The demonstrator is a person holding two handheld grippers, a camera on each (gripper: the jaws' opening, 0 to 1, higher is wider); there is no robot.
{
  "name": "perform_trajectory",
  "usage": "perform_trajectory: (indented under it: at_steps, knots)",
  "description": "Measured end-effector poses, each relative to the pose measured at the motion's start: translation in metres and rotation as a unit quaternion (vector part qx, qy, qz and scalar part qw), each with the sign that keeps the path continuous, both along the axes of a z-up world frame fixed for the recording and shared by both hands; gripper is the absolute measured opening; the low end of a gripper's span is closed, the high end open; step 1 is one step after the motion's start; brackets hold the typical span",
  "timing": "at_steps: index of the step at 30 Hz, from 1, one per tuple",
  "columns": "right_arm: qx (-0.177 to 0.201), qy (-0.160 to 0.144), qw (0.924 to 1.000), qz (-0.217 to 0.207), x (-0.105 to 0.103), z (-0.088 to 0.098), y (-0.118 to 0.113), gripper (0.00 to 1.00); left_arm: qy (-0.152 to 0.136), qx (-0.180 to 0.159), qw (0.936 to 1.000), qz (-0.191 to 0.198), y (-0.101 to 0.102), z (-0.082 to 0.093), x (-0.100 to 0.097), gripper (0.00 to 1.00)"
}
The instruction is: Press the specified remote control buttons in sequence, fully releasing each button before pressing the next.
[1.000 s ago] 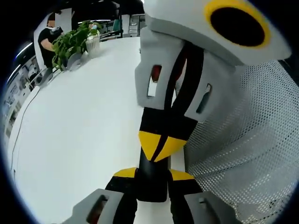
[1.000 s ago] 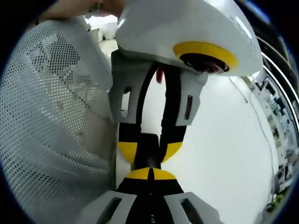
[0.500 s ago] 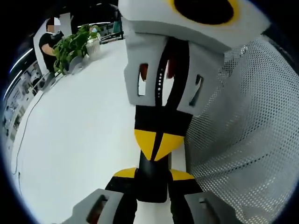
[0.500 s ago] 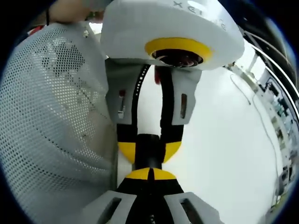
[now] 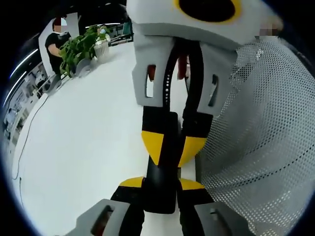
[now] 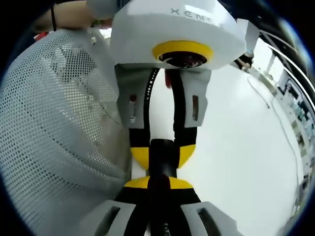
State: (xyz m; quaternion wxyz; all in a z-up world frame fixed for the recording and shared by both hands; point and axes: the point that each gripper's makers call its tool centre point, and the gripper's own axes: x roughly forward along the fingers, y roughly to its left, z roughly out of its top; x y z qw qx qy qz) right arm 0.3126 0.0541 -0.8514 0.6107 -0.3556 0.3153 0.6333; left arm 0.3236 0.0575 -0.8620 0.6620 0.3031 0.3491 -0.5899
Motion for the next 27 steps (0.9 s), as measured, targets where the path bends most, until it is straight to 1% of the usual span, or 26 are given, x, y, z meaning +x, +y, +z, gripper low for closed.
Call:
perform_trajectory:
  at_steps: [3,5,7,8,9,10,18,21,27]
  knots:
    - [-0.014,-0.009,0.9999,0.0,0.003,-0.003,-0.009,0.15,0.0,-0.001,1.0,0.0,0.0,0.0,0.0,0.25]
    - [-0.021,-0.003,0.9997,-0.015,0.007,-0.005,-0.017,0.17,0.0,-0.001,1.0,0.0,0.0,0.0,0.0,0.25]
    - [-0.027,-0.003,0.9994,-0.021,0.01,-0.007,-0.022,0.2,0.001,-0.002,1.0,0.0,0.0,0.0,0.0,0.25]
    - [-0.042,0.0,0.9988,-0.024,0.01,-0.01,-0.029,0.2,0.001,-0.002,1.0,0.0,0.0,0.0,0.0,0.25]
    - [-0.045,-0.004,0.9987,-0.023,0.011,-0.011,-0.03,0.21,0.001,-0.002,1.0,0.0,0.0,0.0,0.0,0.25]
    - [-0.055,-0.003,0.9982,-0.021,0.01,-0.013,-0.035,0.21,0.001,-0.002,1.0,0.0,0.0,0.0,0.0,0.25]
    - [-0.053,0.013,0.9978,-0.038,0.011,-0.013,-0.043,0.21,0.002,-0.003,1.0,0.002,0.0,0.0,0.0,0.25]
    - [-0.051,0.026,0.9971,-0.051,0.012,-0.013,-0.046,0.21,0.001,-0.002,1.0,0.002,0.0,0.001,0.0,0.25]
    - [-0.055,0.022,0.9971,-0.047,0.011,-0.014,-0.049,0.21,0.001,-0.002,1.0,0.002,0.0,0.0,0.0,0.25]
